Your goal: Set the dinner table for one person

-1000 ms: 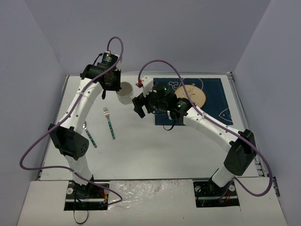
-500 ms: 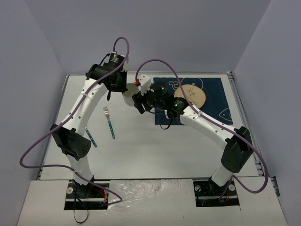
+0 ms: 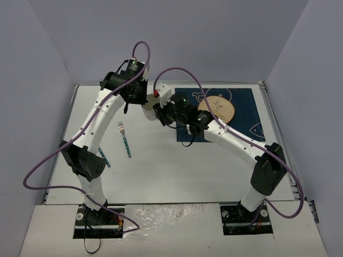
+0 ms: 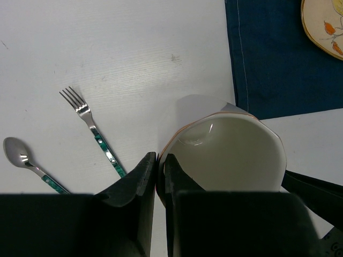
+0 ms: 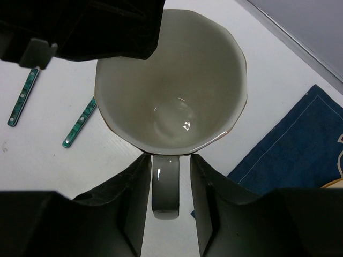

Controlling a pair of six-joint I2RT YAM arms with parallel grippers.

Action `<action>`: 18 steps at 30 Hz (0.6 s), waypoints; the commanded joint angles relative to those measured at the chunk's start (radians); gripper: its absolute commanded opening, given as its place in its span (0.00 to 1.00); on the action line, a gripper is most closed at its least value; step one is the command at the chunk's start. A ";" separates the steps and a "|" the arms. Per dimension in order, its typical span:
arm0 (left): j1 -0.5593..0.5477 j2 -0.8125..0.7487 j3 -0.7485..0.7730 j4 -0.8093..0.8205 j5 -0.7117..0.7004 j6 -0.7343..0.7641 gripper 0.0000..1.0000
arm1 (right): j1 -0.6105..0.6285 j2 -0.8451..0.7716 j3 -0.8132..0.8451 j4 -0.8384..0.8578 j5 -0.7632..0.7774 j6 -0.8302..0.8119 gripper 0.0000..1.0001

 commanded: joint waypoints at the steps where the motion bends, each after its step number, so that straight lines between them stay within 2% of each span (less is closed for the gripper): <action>1: -0.017 -0.051 0.060 0.048 0.016 -0.023 0.00 | 0.005 -0.014 0.035 0.077 0.020 -0.016 0.24; 5: -0.024 -0.079 0.026 0.050 0.016 -0.028 0.00 | 0.005 -0.035 0.017 0.083 0.039 -0.022 0.03; 7: -0.022 -0.090 0.013 0.053 0.016 -0.033 0.00 | 0.004 -0.052 0.006 0.087 0.051 -0.022 0.00; 10: -0.024 -0.124 -0.023 0.067 0.012 -0.046 0.18 | 0.002 -0.098 -0.032 0.098 0.064 -0.024 0.00; 12: -0.022 -0.151 -0.051 0.079 0.006 -0.060 0.37 | 0.000 -0.132 -0.069 0.107 0.071 -0.018 0.00; 18: -0.015 -0.270 -0.186 0.131 -0.062 -0.090 0.69 | -0.028 -0.251 -0.206 0.154 0.100 -0.009 0.00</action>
